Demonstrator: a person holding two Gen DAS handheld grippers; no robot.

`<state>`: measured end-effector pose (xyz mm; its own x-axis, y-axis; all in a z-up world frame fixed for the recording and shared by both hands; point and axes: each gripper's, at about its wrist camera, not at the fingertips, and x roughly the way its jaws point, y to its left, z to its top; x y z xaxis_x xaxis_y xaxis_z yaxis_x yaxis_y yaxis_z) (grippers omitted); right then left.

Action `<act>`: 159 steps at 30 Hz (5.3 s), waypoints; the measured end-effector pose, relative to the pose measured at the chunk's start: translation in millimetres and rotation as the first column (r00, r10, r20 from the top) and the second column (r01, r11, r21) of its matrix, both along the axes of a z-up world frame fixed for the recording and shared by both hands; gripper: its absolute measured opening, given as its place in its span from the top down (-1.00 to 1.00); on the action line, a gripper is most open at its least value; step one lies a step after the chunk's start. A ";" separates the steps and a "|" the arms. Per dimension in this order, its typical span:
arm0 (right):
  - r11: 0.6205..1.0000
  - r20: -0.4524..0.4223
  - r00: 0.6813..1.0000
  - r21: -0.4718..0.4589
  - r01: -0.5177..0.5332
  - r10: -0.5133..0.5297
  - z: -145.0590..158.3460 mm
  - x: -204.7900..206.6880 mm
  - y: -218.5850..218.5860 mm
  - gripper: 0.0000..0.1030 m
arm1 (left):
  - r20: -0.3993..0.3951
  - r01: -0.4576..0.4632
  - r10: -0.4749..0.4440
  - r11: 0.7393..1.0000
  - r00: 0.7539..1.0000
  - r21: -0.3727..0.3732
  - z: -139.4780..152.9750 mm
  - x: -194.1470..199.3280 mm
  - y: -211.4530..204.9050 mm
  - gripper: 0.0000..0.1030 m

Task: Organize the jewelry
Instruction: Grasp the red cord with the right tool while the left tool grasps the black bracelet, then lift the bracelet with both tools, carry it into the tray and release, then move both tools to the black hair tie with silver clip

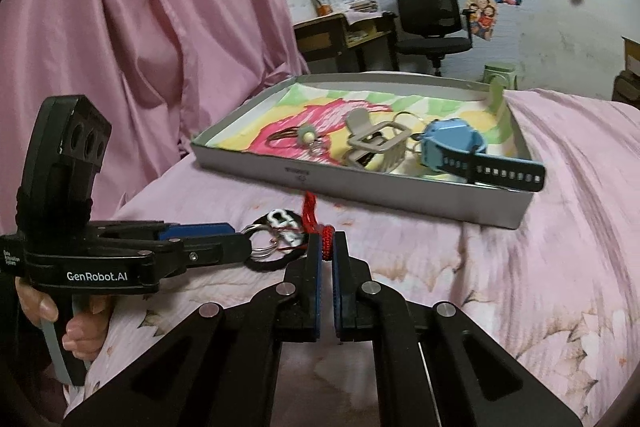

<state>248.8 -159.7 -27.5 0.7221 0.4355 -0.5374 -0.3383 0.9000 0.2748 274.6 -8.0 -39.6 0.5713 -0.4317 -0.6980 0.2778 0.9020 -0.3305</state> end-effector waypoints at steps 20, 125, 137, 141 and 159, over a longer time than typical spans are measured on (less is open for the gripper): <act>0.994 0.007 0.995 0.038 0.104 -0.104 -1.3 2.1 -15.4 0.91 | -0.023 -0.036 0.036 0.999 0.999 -0.013 -5.9 5.3 2.1 0.84; 0.975 0.181 0.958 0.031 0.220 -0.222 26.4 99.2 -1.0 0.26 | 0.153 -0.310 0.304 0.951 0.940 0.011 34.5 100.8 25.4 0.91; 0.962 0.323 0.906 0.087 0.259 -0.273 53.7 43.2 -12.4 -0.23 | 0.294 -0.319 0.316 0.947 0.902 -0.039 55.5 47.8 30.4 -0.22; 0.962 0.346 0.898 0.087 0.258 -0.271 55.4 24.3 -12.0 -0.41 | 0.316 -0.315 0.312 0.948 0.896 -0.043 61.1 29.6 31.9 -0.22; 0.976 0.371 0.908 -0.022 0.217 -0.193 60.9 -43.5 -12.6 -0.86 | 0.443 -0.263 0.223 0.964 0.868 0.028 63.2 -60.7 29.7 -0.89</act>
